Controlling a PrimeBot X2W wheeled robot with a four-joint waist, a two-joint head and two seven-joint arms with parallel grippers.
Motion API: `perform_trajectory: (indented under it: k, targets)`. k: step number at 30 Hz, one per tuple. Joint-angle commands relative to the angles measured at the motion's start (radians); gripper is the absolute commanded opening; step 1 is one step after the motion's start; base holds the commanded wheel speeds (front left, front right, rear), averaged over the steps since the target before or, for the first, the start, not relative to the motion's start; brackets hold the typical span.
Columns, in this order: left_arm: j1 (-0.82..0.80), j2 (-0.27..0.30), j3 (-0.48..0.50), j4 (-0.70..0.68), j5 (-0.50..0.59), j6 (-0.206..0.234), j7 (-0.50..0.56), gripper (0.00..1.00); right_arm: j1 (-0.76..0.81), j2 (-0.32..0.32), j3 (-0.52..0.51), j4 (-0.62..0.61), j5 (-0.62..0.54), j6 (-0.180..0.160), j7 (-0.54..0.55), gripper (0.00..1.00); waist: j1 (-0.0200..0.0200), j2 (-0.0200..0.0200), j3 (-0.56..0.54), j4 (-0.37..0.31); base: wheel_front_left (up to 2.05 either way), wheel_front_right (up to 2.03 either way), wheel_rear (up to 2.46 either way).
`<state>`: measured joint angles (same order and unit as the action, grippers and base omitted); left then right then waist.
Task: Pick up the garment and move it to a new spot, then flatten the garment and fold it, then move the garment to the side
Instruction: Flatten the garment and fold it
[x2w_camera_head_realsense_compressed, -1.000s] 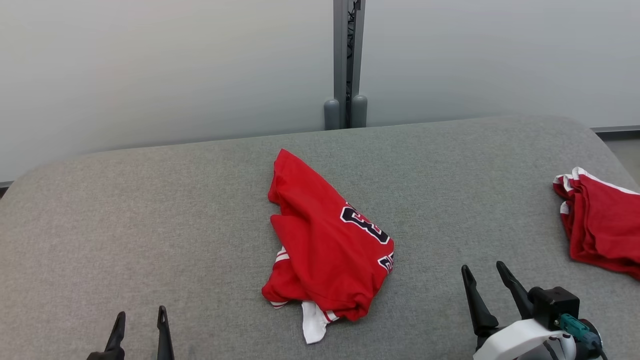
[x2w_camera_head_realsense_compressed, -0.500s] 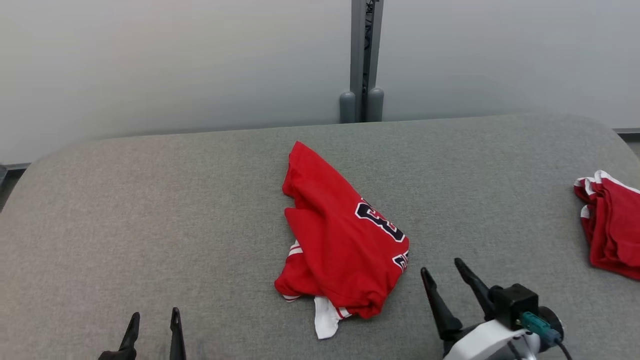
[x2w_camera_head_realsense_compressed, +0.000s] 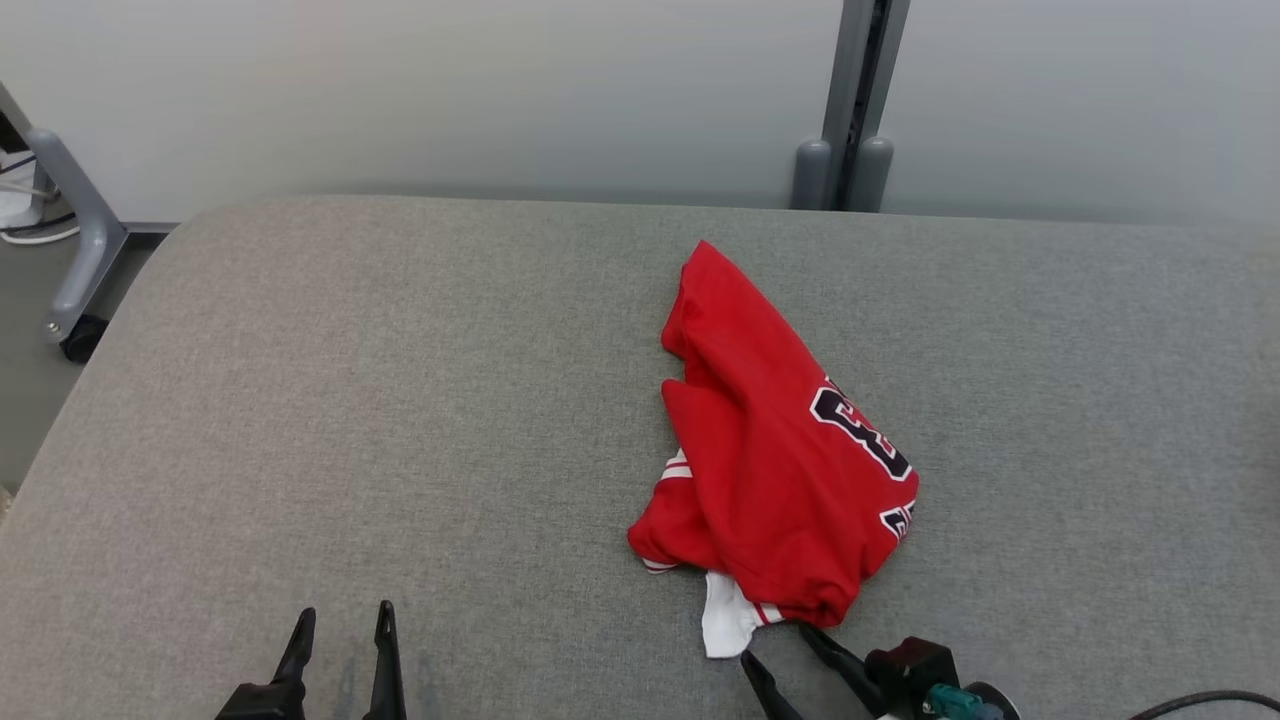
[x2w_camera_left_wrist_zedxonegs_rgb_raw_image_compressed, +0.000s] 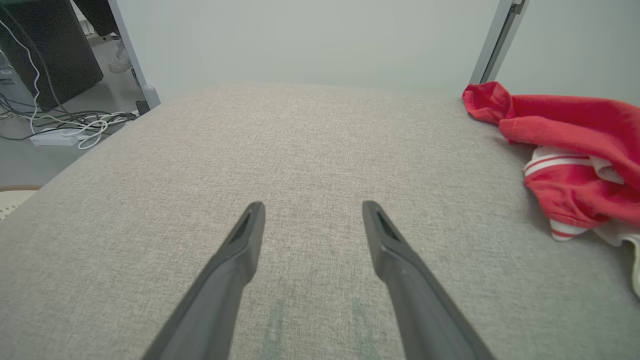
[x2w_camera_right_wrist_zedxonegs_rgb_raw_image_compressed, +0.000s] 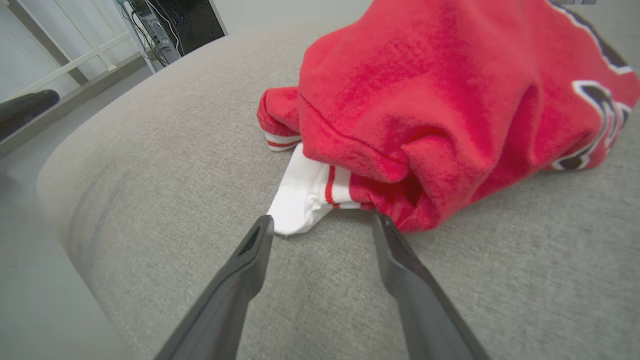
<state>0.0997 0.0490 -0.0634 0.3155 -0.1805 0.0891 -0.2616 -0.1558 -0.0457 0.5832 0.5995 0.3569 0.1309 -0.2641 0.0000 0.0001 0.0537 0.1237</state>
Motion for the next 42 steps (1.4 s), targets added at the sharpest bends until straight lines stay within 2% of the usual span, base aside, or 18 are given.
perform_trajectory:
  k: [1, 12, 13, 14, 15, 16, 21, 26, 30, 36, 42]
  targets:
    - [-0.02, 0.003, -0.002, -0.002, -0.004, 0.003, -0.005, 1.0, -0.028, -0.01, -0.004, 0.014, 0.003, 0.0, 0.0, 1.0, 0.0, -0.0001, 0.021, 0.02, 0.0, 0.0, 0.0]
    - [-0.054, 0.004, -0.031, 0.008, -0.002, 0.003, -0.004, 1.0, -0.117, -0.008, 0.046, 0.151, 0.057, 0.0, 0.001, 1.0, 0.0, -0.0001, 0.07, 0.076, 0.0, 0.0, 0.0]
    - [-0.054, 0.003, -0.03, 0.01, -0.001, 0.001, -0.005, 1.0, -0.125, -0.008, 0.046, 0.163, 0.053, 0.0, 0.002, 0.94, 0.0, -0.0001, 0.07, 0.078, 0.0, 0.0, 0.0]
    - [-0.054, 0.003, -0.031, 0.013, -0.002, 0.001, -0.005, 1.0, -0.131, -0.009, 0.046, 0.178, 0.047, 0.0, 0.003, 0.49, 0.0, -0.0001, 0.07, 0.079, 0.0, 0.0, 0.0]
    - [-0.055, 0.003, -0.031, 0.016, -0.003, 0.002, -0.004, 1.0, -0.136, -0.01, 0.036, 0.186, 0.05, 0.0, 0.003, 0.27, 0.0, -0.0001, 0.069, 0.08, 0.0, 0.0, 0.0]
    - [-0.055, 0.003, -0.032, 0.018, -0.005, 0.003, -0.005, 1.0, -0.141, -0.01, 0.025, 0.189, 0.043, 0.0, 0.003, 0.0, 0.0, -0.0001, 0.065, 0.08, 0.0, 0.0, 0.0]
    - [-0.032, 0.003, -0.023, 0.027, -0.02, 0.0, -0.005, 1.0, -0.152, -0.026, -0.116, 0.163, -0.021, 0.0, 0.0, 0.0, 0.0, -0.0001, 0.031, 0.059, 0.0, 0.0, 0.0]
    - [-0.033, 0.003, -0.045, 0.026, -0.035, -0.005, -0.005, 1.0, -0.185, -0.111, -0.267, 0.067, -0.121, 0.0, 0.0, 0.0, 0.0, -0.0001, 0.007, 0.025, 0.0, 0.0, 0.0]
    - [-0.044, 0.004, -0.07, 0.03, -0.046, -0.001, -0.005, 1.0, -0.268, -0.172, -0.344, -0.026, -0.208, 0.0, -0.001, 0.0, 0.0, -0.0001, -0.003, 0.003, 0.0, 0.0, 0.0]
    - [-0.045, 0.004, -0.092, 0.043, -0.053, -0.001, -0.005, 1.0, -0.392, -0.175, -0.342, -0.107, -0.249, 0.0, -0.001, 0.0, 0.0, -0.0001, -0.024, 0.002, 0.0, 0.0, 0.0]
    - [-0.033, 0.004, -0.103, 0.052, -0.059, -0.004, -0.004, 1.0, -0.503, -0.126, -0.262, -0.191, -0.241, 0.0, -0.001, 0.0, 0.0, -0.0001, -0.037, 0.023, 0.0, 0.0, 0.0]
